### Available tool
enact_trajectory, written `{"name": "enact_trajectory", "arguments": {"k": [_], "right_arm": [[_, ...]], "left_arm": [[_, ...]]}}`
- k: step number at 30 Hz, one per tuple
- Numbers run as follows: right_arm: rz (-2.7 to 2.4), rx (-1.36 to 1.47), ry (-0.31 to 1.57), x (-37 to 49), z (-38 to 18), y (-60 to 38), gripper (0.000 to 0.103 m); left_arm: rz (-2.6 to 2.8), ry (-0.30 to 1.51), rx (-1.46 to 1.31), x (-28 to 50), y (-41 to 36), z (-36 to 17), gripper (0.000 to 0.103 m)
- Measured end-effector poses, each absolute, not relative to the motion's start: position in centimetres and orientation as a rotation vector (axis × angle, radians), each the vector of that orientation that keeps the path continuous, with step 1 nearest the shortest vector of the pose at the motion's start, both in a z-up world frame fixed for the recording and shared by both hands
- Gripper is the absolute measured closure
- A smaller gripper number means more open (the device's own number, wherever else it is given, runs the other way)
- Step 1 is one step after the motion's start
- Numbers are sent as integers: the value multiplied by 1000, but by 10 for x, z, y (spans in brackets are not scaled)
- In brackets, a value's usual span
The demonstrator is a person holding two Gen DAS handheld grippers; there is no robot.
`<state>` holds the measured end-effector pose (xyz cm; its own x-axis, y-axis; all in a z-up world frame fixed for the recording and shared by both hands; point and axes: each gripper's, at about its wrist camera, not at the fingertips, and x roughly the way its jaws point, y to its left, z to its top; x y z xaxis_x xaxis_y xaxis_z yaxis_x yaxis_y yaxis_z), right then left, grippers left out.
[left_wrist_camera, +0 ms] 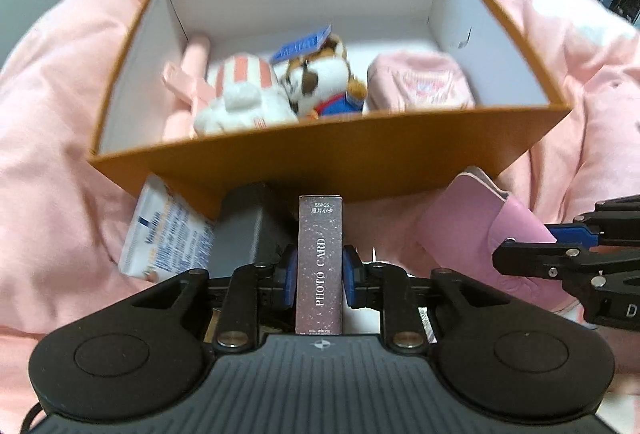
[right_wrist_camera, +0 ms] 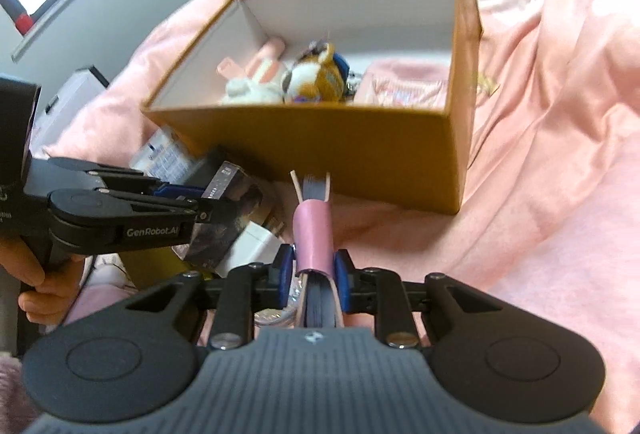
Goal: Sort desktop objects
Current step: 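Lift the pink wallet and photo card box with both tools over the box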
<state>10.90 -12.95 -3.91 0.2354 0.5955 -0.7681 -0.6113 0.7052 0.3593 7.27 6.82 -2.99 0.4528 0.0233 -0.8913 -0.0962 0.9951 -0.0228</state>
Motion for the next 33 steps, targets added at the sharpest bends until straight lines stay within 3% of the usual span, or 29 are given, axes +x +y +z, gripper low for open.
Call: {"name": "enact_trajectory", "arguments": {"k": [18,33], "right_arm": [[822,268,864,145,48,-159,80],[572,214,910,204,9,-96,81]], "left_arm": [[-89,866,-314,55,87,59,77],[-31,796,-388,87,111,58,78]]}}
